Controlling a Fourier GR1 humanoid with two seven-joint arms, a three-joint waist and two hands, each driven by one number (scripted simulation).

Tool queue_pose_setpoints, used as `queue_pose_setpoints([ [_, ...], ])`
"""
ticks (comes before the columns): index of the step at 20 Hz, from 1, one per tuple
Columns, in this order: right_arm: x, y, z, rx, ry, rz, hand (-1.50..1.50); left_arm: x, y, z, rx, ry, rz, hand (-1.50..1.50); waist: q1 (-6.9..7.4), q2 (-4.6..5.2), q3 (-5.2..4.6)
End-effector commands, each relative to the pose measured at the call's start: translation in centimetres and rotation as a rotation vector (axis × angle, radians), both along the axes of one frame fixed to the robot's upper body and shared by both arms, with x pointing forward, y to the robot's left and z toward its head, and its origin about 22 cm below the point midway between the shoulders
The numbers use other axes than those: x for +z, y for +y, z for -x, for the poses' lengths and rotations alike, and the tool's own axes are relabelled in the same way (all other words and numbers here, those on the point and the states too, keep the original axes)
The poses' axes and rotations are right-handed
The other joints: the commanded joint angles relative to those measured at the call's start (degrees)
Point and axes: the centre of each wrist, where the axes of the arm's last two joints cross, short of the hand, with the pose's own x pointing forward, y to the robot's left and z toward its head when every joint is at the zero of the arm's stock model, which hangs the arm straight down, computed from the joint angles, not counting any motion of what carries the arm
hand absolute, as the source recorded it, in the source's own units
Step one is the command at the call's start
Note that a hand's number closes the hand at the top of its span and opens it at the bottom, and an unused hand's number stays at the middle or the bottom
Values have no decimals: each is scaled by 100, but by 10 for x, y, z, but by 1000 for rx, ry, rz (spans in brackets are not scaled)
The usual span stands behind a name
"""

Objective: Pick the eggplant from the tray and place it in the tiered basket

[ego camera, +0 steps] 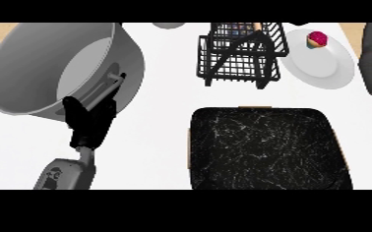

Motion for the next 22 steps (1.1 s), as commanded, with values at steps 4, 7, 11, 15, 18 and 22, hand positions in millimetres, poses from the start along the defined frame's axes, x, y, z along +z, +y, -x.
queue_pose_setpoints([
  [4, -39, 19, -51, 26, -8, -75, 150, 2, -4, -11, -25, 1, 39, 0, -88, 14, -15],
  [7, -52, 32, -79, 16, 21, -90, 150, -2, 4, -4, -44, -12, 22, 0, 21, 45, -17],
  [11, -60, 35, -98, 24, 19, -166, 150, 3, 6, -2, -58, -10, 21, 0, 30, 42, -15],
  [15, -87, 44, -99, 89, -48, -423, -150, -2, 0, -3, -55, -23, 30, 0, 65, 81, -10],
  [18, -81, 49, -109, 180, -64, -452, -150, -8, -16, -1, -66, -8, 19, 0, 98, 94, -10],
  [22, -93, 75, -113, 240, -119, -438, -150, 11, -9, -11, -74, -25, 7, 0, 145, 104, -12],
])
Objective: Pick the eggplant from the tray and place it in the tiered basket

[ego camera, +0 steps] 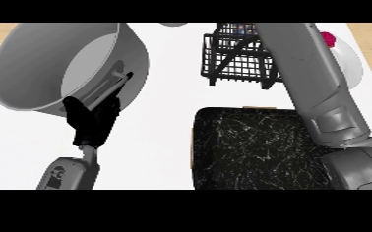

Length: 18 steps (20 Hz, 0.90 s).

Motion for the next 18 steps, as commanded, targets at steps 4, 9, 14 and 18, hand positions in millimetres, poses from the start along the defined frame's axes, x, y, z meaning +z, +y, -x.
queue_pose_setpoints([
  [4, -20, 19, -7, 9, -170, -37, -150, 7, 4, 0, -64, 3, 3, 0, 5, 5, -17],
  [9, 13, 6, -14, -146, -260, -64, -150, -10, -5, 7, -33, 23, -2, 0, -118, -36, -20],
  [14, 3, -38, -15, -309, -204, -233, -150, -1, 3, 1, 9, 26, -10, 0, -304, -94, -15],
  [18, -9, -95, -6, -319, -154, -179, -150, -1, 25, 5, 48, 42, -25, 0, -519, -184, -15],
])
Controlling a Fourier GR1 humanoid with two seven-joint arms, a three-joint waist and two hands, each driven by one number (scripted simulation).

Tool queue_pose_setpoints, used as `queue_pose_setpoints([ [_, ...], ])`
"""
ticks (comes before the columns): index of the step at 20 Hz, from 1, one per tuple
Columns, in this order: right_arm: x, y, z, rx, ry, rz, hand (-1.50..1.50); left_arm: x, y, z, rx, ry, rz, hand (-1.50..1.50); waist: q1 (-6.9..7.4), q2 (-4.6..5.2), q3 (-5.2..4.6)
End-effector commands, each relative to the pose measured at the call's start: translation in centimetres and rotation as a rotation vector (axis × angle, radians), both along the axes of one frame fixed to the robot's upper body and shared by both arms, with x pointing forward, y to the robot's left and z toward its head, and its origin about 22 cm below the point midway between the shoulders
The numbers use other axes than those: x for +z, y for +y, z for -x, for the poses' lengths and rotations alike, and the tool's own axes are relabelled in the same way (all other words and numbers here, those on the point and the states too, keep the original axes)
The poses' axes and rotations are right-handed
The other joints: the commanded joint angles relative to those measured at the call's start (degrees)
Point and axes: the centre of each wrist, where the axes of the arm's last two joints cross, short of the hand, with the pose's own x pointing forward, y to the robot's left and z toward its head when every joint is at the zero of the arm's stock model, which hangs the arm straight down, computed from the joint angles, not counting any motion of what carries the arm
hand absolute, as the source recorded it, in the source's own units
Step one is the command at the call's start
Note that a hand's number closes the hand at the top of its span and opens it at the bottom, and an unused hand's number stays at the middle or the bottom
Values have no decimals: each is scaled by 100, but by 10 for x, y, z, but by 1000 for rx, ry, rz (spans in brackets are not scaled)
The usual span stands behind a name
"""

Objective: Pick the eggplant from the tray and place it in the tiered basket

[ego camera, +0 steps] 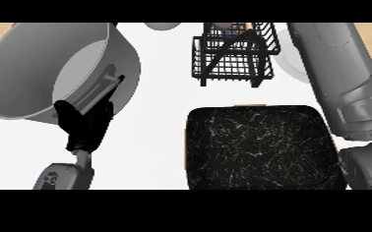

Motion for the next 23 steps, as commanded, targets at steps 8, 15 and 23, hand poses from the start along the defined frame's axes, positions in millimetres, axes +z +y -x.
queue_pose_setpoints([
  [8, -10, -128, 56, 136, 128, 77, -150, 1, 26, 12, 28, 34, -10, 0, -454, -153, -12],
  [15, 9, -219, 134, 187, 157, 109, -150, -18, 38, 17, 50, 23, -15, 0, -535, -91, -17],
  [23, 32, -290, 247, 159, 125, 131, -150, -3, 26, 5, 27, 9, -4, 0, -346, -34, -15],
])
